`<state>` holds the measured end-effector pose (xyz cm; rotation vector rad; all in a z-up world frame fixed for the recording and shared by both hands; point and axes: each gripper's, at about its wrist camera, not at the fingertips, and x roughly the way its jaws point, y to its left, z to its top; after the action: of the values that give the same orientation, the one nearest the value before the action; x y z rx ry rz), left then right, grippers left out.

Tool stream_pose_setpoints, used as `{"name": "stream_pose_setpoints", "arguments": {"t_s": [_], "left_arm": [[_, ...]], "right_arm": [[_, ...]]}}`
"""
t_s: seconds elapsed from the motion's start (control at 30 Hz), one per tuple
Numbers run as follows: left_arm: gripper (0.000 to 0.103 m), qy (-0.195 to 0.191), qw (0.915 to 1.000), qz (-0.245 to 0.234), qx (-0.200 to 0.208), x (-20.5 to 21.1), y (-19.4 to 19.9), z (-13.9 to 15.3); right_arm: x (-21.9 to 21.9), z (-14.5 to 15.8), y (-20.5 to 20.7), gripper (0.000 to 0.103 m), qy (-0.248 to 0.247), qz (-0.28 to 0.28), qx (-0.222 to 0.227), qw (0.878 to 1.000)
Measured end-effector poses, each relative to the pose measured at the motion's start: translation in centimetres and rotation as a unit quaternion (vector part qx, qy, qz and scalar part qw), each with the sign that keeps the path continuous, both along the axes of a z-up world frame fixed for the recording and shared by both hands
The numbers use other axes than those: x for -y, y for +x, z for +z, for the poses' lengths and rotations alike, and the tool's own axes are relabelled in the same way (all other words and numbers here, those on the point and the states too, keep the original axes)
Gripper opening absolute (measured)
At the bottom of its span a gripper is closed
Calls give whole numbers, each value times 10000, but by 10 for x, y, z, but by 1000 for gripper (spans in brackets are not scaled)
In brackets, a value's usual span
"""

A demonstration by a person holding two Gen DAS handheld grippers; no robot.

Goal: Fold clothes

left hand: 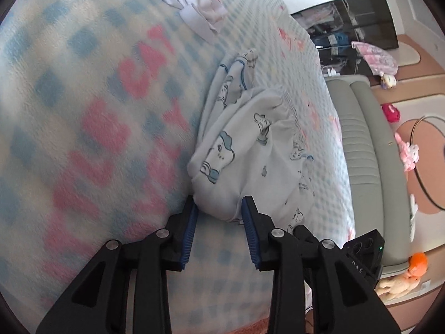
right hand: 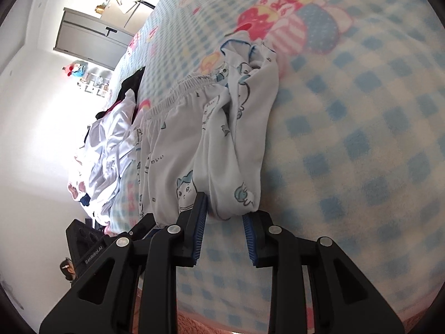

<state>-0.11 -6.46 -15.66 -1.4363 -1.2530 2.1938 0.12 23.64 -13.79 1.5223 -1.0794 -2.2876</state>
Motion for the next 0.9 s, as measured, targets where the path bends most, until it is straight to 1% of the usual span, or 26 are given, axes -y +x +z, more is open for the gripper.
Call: {"name": "stream_pose_setpoints", "arguments": {"t_s": [0.03,0.1,0.13,0.17,0.23,0.27,0.33,0.37,0.4,0.47,0.5,0.57,0.63,0.7,0.73,0.77,0.8,0.83,0.9], "left_arm": [[42,46,10000,28,-22,1,-1,-1],[42,186,9997,181,-18,2,-7,-6],[40,254,9994,243,-34,1,-8,-7],[40,229,9993,294,-92,1,-7,-5],[31,62,9989,399,-256,3,0,2],[22,-21,9984,452,-337,4,3,6],[18,-341,9965,567,-503,5,8,16],[15,-520,9950,626,-587,6,10,21],[14,-606,9942,648,-609,9,12,23],[15,-640,9943,638,-569,18,17,22],[15,-593,9949,642,-503,23,19,19],[17,-406,9965,663,-306,34,25,11],[19,-344,9979,514,-210,32,26,6],[19,-432,9986,264,-157,23,23,5],[19,-551,9982,169,-149,19,21,5],[19,-704,9973,109,-162,16,19,7],[19,-769,9968,66,-197,14,18,10],[19,-782,9966,29,-243,14,16,12],[17,-664,9967,-5,-469,19,11,22]], "right_arm": [[1,-2,-1,31,-4,12,3,10000],[5,-6,-3,32,4,1,-16,10000],[7,-6,-4,32,9,6,-22,10000],[9,-4,-4,32,59,16,-68,10000],[12,1,-4,31,159,36,-160,9997],[13,3,-5,29,209,46,-206,9996],[15,8,-4,18,352,22,-310,9989],[15,9,-3,18,417,6,-351,9985],[15,9,-3,17,433,8,-353,9984],[16,9,-4,18,465,17,-349,9983],[17,8,-4,20,480,39,-325,9983],[18,6,-3,20,511,83,-276,9983],[20,4,-3,21,541,127,-227,9982],[21,1,-2,21,571,171,-177,9981],[22,0,-2,21,587,193,-153,9980],[23,0,-2,21,609,210,-134,9978],[23,0,-2,21,649,213,-127,9976],[24,0,-2,21,697,220,-131,9972],[25,5,-2,21,826,252,-195,9961]]}}
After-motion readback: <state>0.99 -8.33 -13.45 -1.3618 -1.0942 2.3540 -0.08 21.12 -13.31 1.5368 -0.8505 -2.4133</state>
